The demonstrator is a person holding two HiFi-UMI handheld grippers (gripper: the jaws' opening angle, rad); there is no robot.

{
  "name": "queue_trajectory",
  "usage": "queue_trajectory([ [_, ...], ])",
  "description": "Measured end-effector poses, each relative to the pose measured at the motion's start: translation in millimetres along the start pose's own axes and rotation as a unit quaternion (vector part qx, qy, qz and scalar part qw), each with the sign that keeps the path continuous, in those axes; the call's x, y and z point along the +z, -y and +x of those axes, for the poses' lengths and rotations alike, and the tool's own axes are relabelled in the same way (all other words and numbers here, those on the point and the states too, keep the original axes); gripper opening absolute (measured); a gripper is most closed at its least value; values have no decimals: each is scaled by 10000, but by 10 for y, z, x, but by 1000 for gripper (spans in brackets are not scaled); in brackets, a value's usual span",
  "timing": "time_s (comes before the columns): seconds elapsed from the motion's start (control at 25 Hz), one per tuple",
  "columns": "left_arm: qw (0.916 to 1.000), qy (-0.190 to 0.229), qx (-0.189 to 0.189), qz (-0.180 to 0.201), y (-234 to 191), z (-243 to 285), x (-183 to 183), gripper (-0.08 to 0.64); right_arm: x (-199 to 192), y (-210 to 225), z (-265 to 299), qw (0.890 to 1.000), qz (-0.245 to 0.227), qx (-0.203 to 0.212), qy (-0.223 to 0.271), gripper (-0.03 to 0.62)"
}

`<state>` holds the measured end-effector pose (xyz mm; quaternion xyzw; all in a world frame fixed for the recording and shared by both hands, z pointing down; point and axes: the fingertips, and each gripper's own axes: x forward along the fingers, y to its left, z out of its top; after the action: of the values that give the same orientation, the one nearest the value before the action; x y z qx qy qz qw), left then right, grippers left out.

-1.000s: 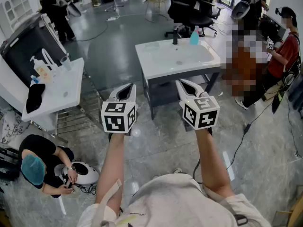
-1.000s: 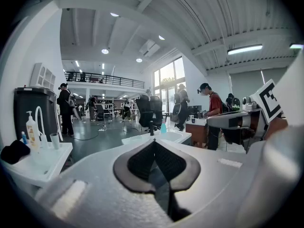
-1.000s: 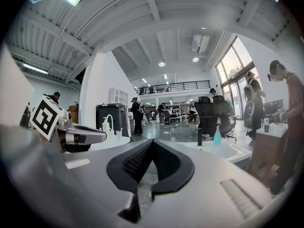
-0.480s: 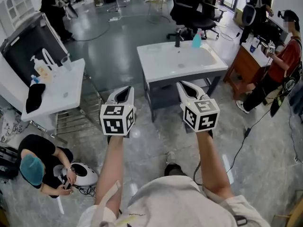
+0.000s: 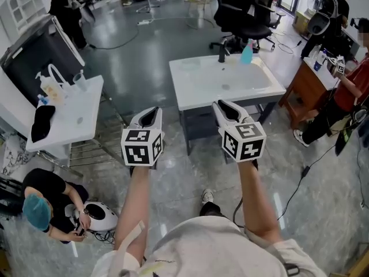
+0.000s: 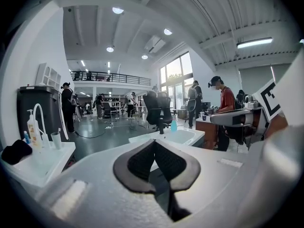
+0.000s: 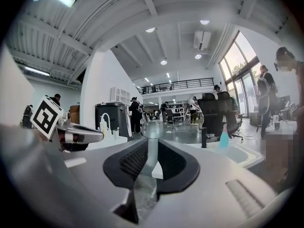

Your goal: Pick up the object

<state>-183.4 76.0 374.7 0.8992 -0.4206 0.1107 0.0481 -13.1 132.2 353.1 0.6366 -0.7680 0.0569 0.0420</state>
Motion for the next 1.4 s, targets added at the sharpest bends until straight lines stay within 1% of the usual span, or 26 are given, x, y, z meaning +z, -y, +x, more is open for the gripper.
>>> queue_trajectory([
  [0.48,9996,-159,233,-59,-30,1161,272,1,91,838,886,9990,27,424,-125,119],
  [0.72,9994,-190,302,-32,-9,1627,408,0,122,1183,1225,9983,117,558,-121,148],
  [0.96,9988,-170,445,-76,-21,1882,506,0,174,1407,1420,9973,128,713,-101,188],
  [1.16,9987,-191,450,-135,39,2009,509,2,165,1518,1519,9966,209,791,-112,205],
  [1.4,9985,-228,472,-163,32,2145,474,2,125,1601,1630,9960,150,871,-158,229],
])
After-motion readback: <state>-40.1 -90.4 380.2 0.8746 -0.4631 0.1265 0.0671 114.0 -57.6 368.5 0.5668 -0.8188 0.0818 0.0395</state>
